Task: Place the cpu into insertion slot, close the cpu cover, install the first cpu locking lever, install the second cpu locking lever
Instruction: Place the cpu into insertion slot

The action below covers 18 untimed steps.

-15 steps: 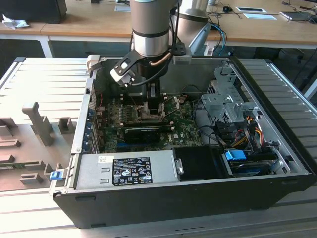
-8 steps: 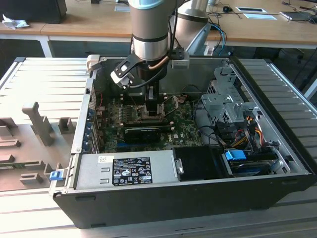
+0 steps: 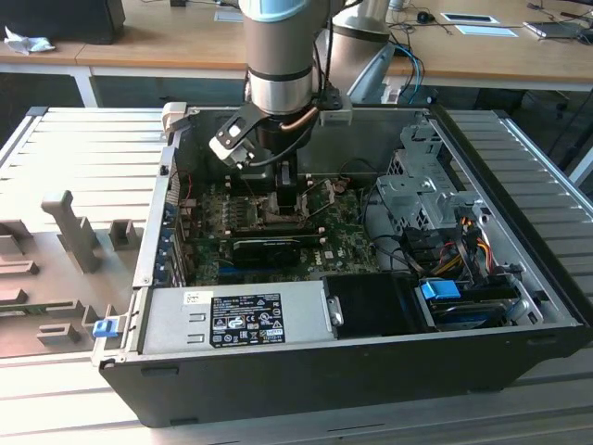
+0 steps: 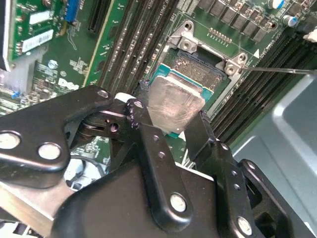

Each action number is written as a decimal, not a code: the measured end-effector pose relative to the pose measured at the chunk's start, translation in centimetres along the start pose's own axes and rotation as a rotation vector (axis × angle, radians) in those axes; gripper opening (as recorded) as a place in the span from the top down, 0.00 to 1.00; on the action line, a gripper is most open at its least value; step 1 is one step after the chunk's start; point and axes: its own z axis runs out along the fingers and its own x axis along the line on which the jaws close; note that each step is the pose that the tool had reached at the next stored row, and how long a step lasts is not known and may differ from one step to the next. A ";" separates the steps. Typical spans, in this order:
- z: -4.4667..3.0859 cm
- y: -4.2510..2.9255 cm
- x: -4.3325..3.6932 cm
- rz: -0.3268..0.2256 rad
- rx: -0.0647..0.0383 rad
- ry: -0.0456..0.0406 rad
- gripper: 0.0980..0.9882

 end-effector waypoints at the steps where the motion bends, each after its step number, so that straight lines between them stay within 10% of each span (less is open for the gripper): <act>1: 0.06 -0.01 0.07 -0.004 0.000 0.0004 0.52; 18: 3.01 -0.76 1.44 -0.018 -0.003 0.0031 0.52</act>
